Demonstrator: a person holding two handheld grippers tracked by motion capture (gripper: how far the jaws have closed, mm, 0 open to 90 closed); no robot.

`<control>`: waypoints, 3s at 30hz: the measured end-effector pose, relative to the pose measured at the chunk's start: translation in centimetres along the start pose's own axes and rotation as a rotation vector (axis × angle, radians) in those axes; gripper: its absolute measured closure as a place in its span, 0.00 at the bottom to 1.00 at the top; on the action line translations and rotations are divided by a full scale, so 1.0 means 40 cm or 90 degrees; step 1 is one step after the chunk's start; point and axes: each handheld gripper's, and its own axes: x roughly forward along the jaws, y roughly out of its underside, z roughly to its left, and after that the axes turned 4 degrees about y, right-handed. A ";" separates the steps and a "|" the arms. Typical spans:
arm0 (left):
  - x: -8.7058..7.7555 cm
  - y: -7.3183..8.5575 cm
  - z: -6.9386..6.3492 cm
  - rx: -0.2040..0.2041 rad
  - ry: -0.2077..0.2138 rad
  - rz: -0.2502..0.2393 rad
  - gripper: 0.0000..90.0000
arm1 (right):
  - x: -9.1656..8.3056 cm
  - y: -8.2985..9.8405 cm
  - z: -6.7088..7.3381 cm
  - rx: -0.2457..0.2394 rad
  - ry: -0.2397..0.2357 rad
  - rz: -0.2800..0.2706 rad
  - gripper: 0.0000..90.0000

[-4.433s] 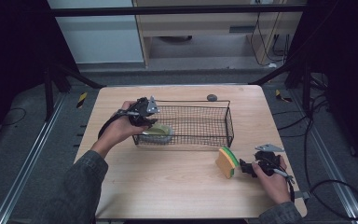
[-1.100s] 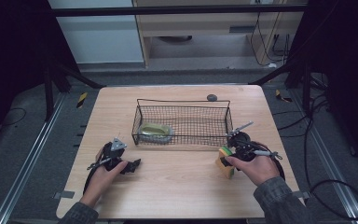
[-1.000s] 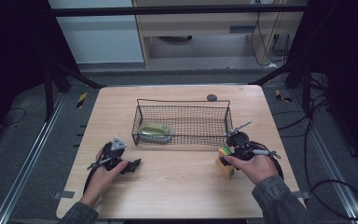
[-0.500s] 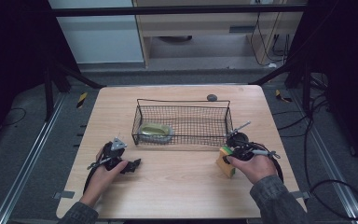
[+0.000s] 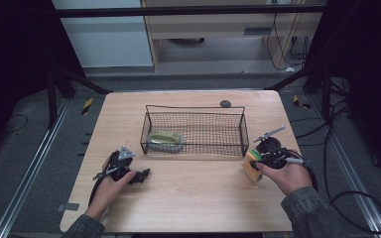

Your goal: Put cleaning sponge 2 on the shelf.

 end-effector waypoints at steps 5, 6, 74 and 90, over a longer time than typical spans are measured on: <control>0.000 0.000 0.000 0.000 0.000 0.000 0.00 | -0.012 0.005 -0.022 0.001 0.013 -0.009 0.72; 0.000 0.000 0.000 0.000 0.000 0.000 0.00 | -0.013 0.005 -0.024 -0.001 0.016 -0.009 0.72; 0.000 0.000 0.001 0.000 0.003 0.000 0.00 | -0.083 -0.350 -0.085 -0.097 0.102 -0.162 0.72; 0.000 0.000 0.000 -0.001 0.002 -0.002 0.00 | -0.030 -0.355 -0.067 -0.107 0.084 -0.163 0.72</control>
